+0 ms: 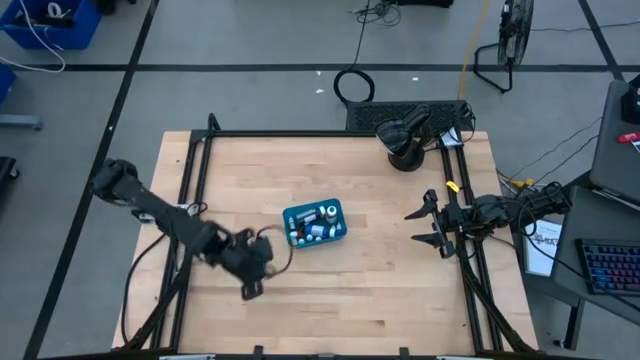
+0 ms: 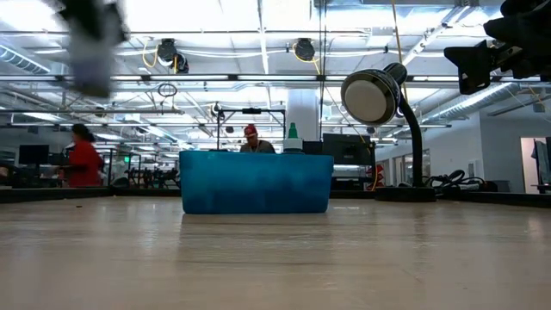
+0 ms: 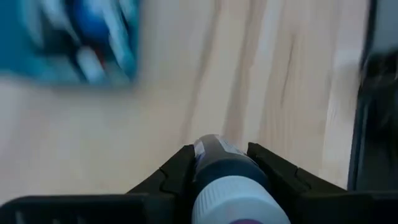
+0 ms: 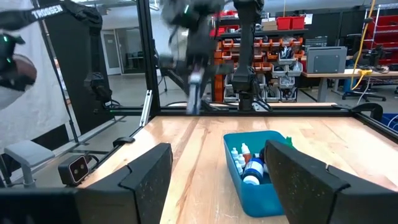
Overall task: Pick & Place food coloring
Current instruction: Put the purple food coloring bottle into the blue bin
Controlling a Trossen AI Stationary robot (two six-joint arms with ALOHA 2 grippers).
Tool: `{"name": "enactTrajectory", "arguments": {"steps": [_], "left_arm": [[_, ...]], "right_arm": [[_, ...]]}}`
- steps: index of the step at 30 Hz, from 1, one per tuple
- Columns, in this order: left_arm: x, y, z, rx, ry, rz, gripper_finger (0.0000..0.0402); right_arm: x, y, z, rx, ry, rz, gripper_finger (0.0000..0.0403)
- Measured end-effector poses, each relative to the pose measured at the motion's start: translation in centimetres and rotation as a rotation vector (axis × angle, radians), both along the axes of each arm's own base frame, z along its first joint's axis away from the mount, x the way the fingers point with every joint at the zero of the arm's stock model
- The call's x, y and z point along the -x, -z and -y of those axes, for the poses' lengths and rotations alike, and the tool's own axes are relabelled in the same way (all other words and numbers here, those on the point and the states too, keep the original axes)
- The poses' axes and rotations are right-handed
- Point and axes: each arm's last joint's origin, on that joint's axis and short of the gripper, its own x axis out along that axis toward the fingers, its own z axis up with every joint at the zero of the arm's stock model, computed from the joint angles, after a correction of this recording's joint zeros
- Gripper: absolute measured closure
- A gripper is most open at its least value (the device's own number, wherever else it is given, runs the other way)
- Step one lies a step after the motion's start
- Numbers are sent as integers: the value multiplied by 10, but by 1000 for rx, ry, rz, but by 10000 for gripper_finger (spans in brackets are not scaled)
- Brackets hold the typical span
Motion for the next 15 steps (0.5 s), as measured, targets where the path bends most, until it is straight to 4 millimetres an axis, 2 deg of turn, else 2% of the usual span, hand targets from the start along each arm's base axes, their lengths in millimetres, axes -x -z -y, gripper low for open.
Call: {"name": "enactTrajectory", "arguments": {"steps": [4, 7, 11, 15], "left_arm": [[-23, -46, -29, -82, 22, 138, 268], [-38, -62, -54, -132, 42, 168, 268], [-56, -49, -83, -180, 36, 107, 268], [-72, -18, -102, -202, 25, -6, 268]], "right_arm": [[0, 0, 0, 0, 0, 0, 157], [0, 0, 0, 0, 0, 0, 159], [0, 0, 0, 0, 0, 0, 159], [0, 0, 0, 0, 0, 0, 158]]}}
